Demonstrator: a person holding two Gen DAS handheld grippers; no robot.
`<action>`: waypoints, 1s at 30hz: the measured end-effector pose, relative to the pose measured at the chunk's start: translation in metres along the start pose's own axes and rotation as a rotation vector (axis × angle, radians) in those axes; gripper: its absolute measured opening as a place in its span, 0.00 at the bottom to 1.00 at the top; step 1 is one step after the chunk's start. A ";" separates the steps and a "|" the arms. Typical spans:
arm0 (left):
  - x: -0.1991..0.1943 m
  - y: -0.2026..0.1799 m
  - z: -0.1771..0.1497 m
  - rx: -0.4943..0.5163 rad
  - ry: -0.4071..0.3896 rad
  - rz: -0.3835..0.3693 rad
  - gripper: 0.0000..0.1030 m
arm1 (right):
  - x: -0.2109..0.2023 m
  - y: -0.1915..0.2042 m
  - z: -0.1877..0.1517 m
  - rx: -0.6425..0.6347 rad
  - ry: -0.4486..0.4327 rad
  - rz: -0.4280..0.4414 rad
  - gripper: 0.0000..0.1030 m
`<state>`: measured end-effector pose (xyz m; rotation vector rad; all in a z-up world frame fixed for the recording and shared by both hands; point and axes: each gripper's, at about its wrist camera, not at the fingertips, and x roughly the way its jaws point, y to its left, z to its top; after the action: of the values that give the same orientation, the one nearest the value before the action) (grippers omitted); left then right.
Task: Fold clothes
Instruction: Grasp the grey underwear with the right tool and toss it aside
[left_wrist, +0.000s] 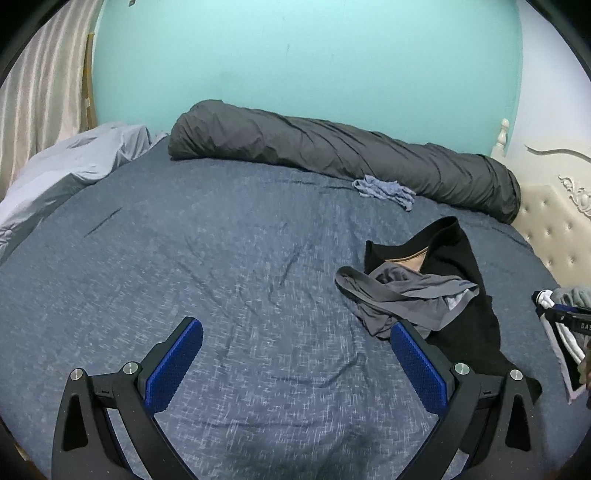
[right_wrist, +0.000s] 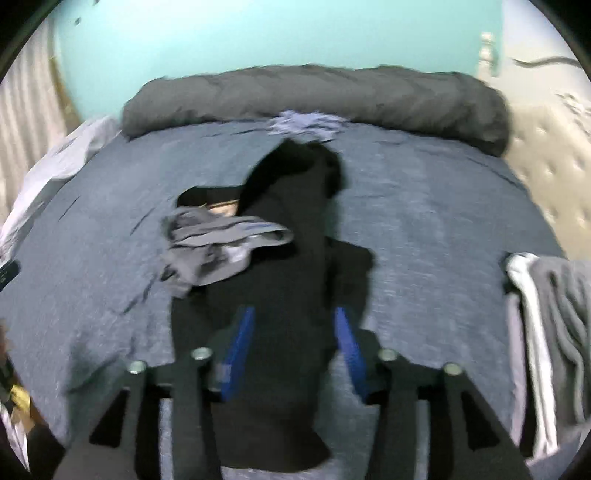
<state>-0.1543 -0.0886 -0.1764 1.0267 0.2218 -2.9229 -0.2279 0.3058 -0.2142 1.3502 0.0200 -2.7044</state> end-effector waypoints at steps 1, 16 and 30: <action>0.007 -0.001 -0.002 -0.003 0.004 0.000 1.00 | 0.010 0.008 0.002 -0.019 0.011 0.015 0.55; 0.106 -0.003 -0.036 -0.025 0.067 -0.010 1.00 | 0.154 0.011 0.056 0.169 0.140 0.114 0.62; 0.136 0.007 -0.058 -0.046 0.084 -0.017 1.00 | 0.180 0.059 0.090 0.025 0.107 0.054 0.11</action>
<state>-0.2239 -0.0855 -0.3069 1.1470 0.3002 -2.8778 -0.3997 0.2230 -0.3009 1.4787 -0.0398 -2.5949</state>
